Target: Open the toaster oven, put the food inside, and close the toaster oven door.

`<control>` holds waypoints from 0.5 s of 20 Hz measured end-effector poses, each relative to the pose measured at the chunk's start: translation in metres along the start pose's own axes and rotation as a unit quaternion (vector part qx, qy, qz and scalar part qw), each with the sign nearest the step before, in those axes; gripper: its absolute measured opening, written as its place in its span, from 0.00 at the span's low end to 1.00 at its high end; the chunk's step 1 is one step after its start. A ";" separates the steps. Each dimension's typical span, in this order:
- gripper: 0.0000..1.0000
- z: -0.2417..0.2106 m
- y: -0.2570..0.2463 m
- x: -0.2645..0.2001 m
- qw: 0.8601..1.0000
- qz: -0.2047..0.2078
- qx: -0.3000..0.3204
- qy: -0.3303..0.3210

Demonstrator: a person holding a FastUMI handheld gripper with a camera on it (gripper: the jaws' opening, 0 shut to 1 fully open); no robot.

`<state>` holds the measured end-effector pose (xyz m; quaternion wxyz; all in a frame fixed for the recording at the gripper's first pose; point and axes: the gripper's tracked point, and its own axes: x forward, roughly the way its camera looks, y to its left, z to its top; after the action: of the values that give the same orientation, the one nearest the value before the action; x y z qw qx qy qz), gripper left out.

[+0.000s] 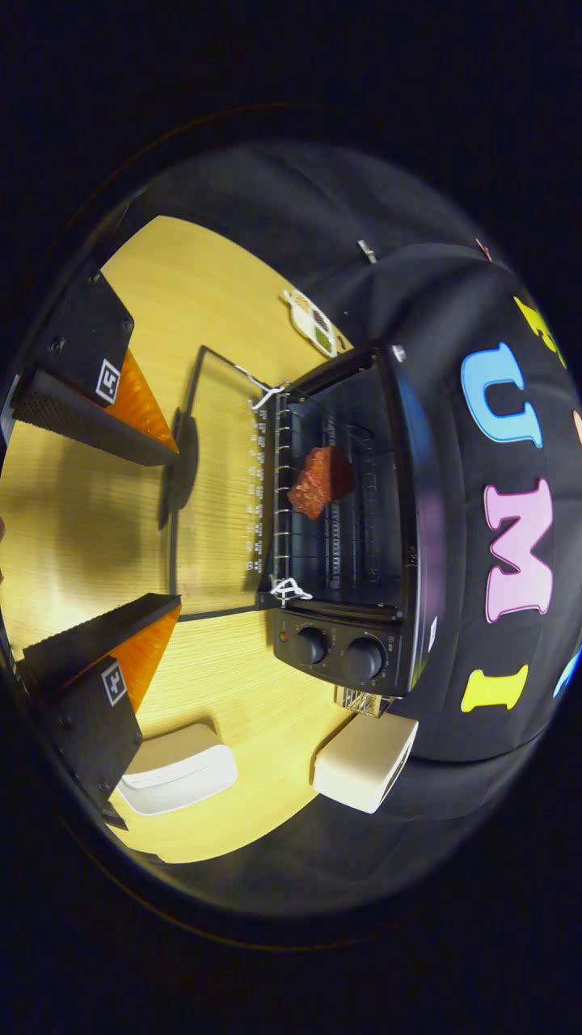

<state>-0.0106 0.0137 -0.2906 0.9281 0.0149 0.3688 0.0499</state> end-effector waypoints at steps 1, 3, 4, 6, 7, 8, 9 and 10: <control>0.98 -0.009 0.001 0.000 1.000 0.000 -0.006 0.009; 0.99 -0.023 0.003 0.002 1.000 -0.001 -0.016 0.023; 0.99 -0.029 0.004 0.005 0.999 -0.002 -0.022 0.029; 0.99 -0.038 0.008 0.014 0.998 -0.004 -0.036 0.043; 0.99 -0.040 0.010 0.019 0.998 -0.003 -0.040 0.044; 0.99 -0.041 0.012 0.024 0.998 -0.005 -0.045 0.044; 0.99 -0.041 0.014 0.030 0.998 -0.007 -0.047 0.044; 0.99 -0.042 0.015 0.035 0.998 -0.008 -0.047 0.046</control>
<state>-0.0154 0.0319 -0.3441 0.9103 -0.0341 0.4082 0.0602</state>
